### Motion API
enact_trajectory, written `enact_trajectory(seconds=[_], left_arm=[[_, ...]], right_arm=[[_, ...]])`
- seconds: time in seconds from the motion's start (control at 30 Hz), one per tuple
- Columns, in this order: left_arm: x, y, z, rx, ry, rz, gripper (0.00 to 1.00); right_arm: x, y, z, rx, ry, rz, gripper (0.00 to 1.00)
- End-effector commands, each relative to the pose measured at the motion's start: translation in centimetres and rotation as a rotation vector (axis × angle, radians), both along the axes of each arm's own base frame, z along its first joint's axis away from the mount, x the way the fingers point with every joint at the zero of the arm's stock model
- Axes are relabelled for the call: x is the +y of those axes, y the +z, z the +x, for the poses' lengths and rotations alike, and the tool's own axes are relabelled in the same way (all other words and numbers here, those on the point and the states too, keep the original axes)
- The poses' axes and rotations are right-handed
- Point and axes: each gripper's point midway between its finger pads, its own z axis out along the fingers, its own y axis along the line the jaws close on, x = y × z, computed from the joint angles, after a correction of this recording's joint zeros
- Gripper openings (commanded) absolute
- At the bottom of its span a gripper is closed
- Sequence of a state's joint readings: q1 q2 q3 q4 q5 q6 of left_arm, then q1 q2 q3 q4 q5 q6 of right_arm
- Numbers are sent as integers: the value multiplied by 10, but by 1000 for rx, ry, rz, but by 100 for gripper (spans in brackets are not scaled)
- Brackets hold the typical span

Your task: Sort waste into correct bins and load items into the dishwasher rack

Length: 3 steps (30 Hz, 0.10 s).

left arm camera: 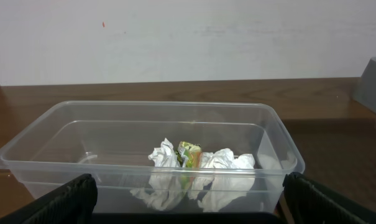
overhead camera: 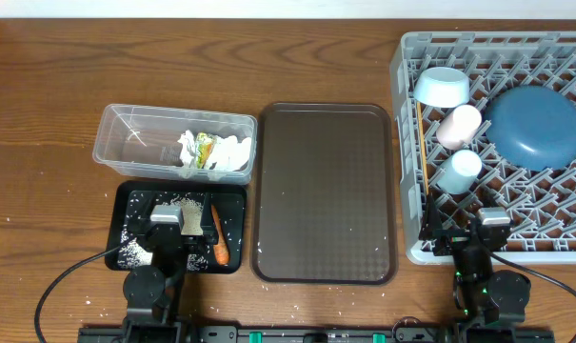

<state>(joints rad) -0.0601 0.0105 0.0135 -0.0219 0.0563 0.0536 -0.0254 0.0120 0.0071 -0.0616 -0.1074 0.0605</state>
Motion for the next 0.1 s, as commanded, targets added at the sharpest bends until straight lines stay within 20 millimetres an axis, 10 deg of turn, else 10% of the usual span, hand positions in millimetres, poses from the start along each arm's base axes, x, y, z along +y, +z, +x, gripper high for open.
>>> enact_trajectory(seconds=[0.0, 0.07], left_arm=[[-1, -14, -1, 47, -9, 16, 98], [-1, -14, -1, 47, -9, 16, 98]], right_arm=[[-5, 0, 0, -1, -23, 2, 99], [-5, 0, 0, -1, -23, 2, 99]])
